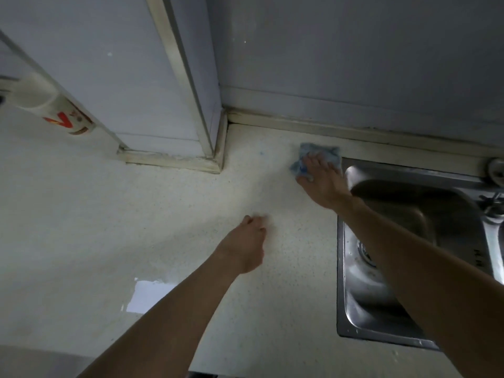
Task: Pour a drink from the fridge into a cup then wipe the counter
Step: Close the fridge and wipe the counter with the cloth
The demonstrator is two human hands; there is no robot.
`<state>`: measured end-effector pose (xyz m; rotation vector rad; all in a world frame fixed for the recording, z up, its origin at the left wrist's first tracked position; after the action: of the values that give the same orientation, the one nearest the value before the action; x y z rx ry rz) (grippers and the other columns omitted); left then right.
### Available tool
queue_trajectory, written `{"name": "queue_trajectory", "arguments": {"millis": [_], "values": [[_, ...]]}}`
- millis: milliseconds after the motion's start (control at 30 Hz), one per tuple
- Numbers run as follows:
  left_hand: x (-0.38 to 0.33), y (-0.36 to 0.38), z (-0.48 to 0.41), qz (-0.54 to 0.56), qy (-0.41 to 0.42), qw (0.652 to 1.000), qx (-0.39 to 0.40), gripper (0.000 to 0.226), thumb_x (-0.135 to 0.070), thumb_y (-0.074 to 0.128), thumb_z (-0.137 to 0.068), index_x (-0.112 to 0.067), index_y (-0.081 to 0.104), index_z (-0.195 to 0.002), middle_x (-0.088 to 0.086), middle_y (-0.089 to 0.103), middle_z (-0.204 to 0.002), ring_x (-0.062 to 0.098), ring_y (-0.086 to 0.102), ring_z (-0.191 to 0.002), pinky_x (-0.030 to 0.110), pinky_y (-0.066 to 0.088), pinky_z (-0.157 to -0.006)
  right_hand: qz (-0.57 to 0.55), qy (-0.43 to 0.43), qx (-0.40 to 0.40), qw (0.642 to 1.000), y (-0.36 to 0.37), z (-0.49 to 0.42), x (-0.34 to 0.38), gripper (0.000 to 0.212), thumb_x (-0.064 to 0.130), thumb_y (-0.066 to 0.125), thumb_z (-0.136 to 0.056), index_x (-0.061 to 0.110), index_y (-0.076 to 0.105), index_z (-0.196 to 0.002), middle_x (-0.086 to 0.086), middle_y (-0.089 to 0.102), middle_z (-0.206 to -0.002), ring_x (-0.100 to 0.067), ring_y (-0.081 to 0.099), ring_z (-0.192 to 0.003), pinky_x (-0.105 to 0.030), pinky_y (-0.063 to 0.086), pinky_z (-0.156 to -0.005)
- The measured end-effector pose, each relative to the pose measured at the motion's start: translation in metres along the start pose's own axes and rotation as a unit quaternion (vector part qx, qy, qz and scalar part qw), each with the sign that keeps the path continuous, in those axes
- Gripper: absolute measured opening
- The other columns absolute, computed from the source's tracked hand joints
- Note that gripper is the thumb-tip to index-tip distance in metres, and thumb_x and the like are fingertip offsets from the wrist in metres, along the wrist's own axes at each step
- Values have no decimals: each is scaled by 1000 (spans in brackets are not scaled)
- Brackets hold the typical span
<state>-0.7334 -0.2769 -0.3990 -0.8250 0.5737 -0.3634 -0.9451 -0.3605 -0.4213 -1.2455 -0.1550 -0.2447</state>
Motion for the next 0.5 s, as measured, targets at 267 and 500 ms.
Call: {"name": "queue_trajectory", "arguments": {"millis": [267, 500], "values": [[-3, 0, 7, -7, 2, 1000, -30, 41, -13, 46, -95, -2, 50, -134, 11, 29, -154, 27, 30, -136, 34, 36, -109, 4, -12, 33, 999, 47, 108, 38, 83, 61, 0, -85, 16, 5, -155, -1, -2, -162, -16, -8, -149, -38, -3, -122], [2, 13, 15, 43, -11, 998, -47, 58, -12, 42, -98, -9, 23, -152, 5, 8, -163, 21, 8, -149, 31, 12, -121, 23, 14, 11, 1000, 10, 50, 20, 78, 57, -4, -97, 8, 25, -151, -14, 22, -159, -32, 18, -147, -54, 19, -118]]}}
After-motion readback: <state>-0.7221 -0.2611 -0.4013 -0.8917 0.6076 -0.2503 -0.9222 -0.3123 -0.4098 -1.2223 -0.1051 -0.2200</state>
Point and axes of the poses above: each hand's wrist, its own z-axis away from the middle knuckle, its own y-axis out of the palm, x = y × z, the point moved 6 cm from there along -z, towards the middle knuckle
